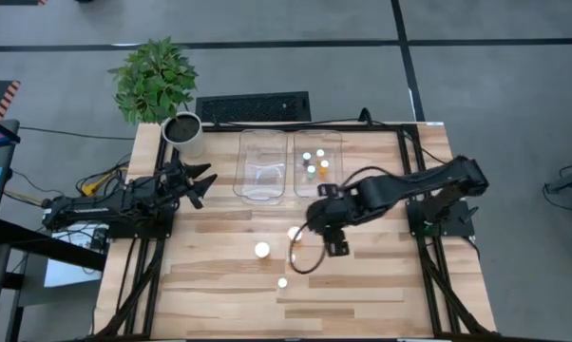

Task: Pick and place medicine bottles into bin by pill shape (circle, oval)
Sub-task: Put the blue capsule bottle into the left transparent bin

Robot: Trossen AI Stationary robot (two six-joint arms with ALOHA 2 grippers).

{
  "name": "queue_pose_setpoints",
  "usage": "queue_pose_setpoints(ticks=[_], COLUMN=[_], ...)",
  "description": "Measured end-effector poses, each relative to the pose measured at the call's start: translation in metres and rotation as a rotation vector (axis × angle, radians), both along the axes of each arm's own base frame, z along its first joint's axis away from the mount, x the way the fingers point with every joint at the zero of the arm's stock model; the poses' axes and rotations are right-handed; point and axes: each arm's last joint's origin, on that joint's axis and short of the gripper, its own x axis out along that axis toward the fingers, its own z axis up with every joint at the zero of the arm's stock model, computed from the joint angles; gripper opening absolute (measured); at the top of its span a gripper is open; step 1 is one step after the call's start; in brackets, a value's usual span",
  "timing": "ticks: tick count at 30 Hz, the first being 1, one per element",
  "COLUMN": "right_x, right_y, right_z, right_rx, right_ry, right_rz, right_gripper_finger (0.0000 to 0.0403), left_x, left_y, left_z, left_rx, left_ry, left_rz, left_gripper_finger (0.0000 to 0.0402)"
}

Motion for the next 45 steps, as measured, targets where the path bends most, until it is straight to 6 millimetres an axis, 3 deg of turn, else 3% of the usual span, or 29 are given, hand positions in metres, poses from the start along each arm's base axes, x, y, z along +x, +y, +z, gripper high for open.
queue_pose_setpoints(ticks=[8,12,16,21,26,30,33,42,45], right_x=[-0.070,-0.096,-0.109,-0.108,-0.087,-0.067,-0.059,-0.067,-0.058], right_y=[-0.002,-0.009,-0.016,-0.029,-0.056,-0.085,-0.110,-0.183,-0.202], right_z=[0.036,0.030,0.010,-0.022,-0.043,-0.042,-0.039,-0.040,-0.037], right_rx=[-0.129,-0.169,-0.153,-0.205,-0.378,-0.419,-0.357,-0.317,-0.295], right_ry=[-0.124,-0.169,-0.216,-0.288,-0.406,-0.478,-0.541,-0.521,-0.524], right_rz=[-0.139,-0.204,-0.226,-0.230,-0.269,-0.261,-0.266,-0.430,-0.429], right_gripper_finger=[0.0221,0.0221,0.0221,0.0221,0.0221,0.0221,0.0221,0.0251,0.0251], left_x=[0.000,0.000,0.000,0.000,-0.001,-0.002,-0.002,-0.003,-0.003], left_y=[-0.001,-0.001,-0.001,-0.001,-0.001,-0.001,-0.001,-0.001,-0.001], left_z=[0.002,0.007,0.010,0.011,0.015,0.019,0.022,0.023,0.023], left_rx=[-0.019,-0.010,0.004,0.014,0.023,0.037,0.044,0.139,0.138], left_ry=[-0.028,-0.079,-0.110,-0.119,-0.155,-0.189,-0.221,-0.181,-0.180], left_rz=[-0.032,-0.033,-0.032,-0.031,-0.030,-0.028,-0.028,-0.012,0.002], left_gripper_finger=[0.0240,0.0240,0.0240,0.0240,0.0240,0.0240,0.0240,0.0240,0.0240])
